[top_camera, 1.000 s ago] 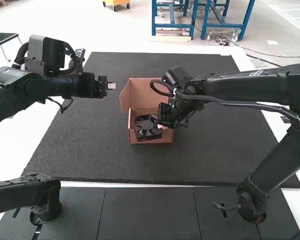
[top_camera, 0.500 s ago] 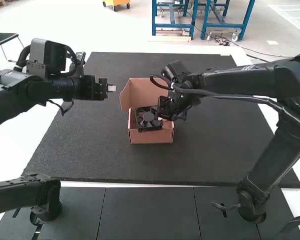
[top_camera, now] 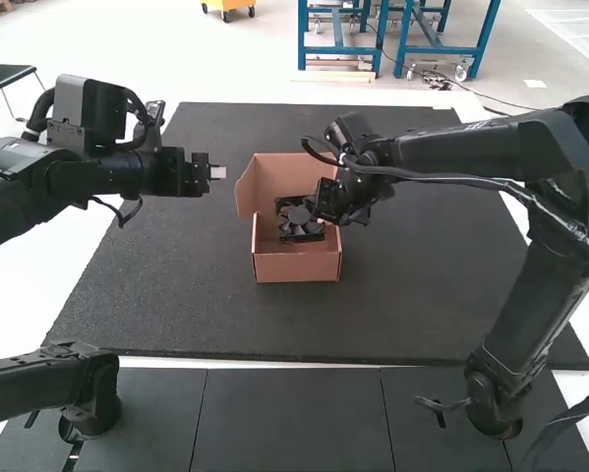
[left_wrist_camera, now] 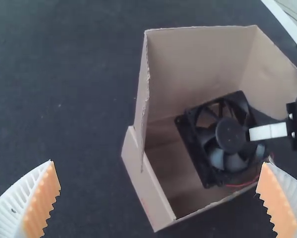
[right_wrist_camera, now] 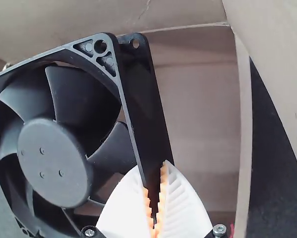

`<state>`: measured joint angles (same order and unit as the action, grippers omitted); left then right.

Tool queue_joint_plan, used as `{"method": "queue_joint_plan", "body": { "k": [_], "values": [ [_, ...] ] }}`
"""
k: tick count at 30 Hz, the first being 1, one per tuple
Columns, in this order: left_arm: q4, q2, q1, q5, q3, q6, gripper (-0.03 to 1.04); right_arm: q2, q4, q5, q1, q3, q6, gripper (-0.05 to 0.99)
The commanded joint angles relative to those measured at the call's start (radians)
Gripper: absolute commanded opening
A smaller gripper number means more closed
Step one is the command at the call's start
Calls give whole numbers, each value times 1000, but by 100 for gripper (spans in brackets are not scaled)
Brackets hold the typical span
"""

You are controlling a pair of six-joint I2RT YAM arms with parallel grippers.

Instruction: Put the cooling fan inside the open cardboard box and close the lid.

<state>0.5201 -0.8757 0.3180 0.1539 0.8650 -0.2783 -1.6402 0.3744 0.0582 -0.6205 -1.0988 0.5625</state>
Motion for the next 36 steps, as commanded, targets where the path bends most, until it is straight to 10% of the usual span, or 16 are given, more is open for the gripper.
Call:
{"method": "queue_joint_plan", "body": {
  "k": [1, 11, 16, 27, 36],
  "values": [
    [-5, 23, -8, -7, 5, -10, 94, -10, -12, -8, 2, -38, -9, -2],
    [-6, 35, -8, -7, 5, -15, 94, -40, -8, 0, -2, -33, -27, -2],
    [-6, 35, -8, -5, 3, -15, 94, -59, 0, 37, 5, -39, -32, 27],
    [-19, 29, -8, -5, -1, -22, 94, -64, 72, 124, 2, -101, -104, 55],
    [-29, -46, -10, -7, 35, -21, 94, -3, 425, 204, 8, -242, -467, 73]
  ]
}}
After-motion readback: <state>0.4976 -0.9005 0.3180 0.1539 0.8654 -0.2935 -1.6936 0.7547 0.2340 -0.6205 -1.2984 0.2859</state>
